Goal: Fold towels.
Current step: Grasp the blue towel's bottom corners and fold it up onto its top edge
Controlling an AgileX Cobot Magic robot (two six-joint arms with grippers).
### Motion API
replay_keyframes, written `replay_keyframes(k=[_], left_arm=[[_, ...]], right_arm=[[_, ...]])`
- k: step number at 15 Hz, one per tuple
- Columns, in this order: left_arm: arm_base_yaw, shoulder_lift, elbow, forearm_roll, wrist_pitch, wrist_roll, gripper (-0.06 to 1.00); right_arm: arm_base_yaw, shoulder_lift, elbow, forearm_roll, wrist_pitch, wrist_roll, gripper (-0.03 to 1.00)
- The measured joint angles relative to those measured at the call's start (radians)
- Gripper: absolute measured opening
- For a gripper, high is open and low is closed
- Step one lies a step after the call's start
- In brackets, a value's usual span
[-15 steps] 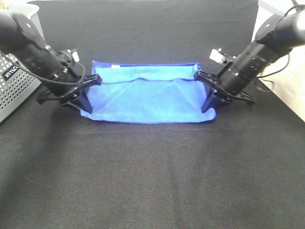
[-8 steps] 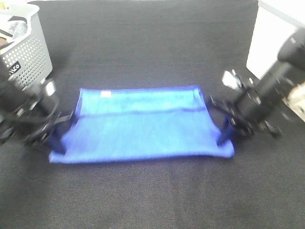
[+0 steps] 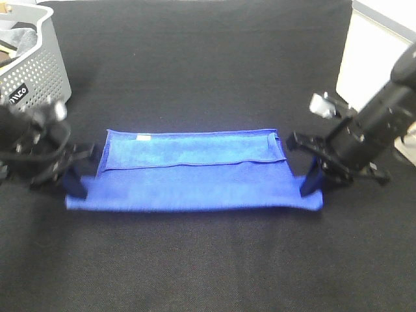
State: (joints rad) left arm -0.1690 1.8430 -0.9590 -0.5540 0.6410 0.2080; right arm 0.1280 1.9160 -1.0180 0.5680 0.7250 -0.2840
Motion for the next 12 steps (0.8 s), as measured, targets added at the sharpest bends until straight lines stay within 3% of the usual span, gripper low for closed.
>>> replay_keyframes(k=[12], left_arm=[[0.0,0.217,-0.426,0.059,0.002,-0.055,0.01]], right_arm=[[0.0,0.248,-0.51,-0.062,0.056,0.0,0.0]])
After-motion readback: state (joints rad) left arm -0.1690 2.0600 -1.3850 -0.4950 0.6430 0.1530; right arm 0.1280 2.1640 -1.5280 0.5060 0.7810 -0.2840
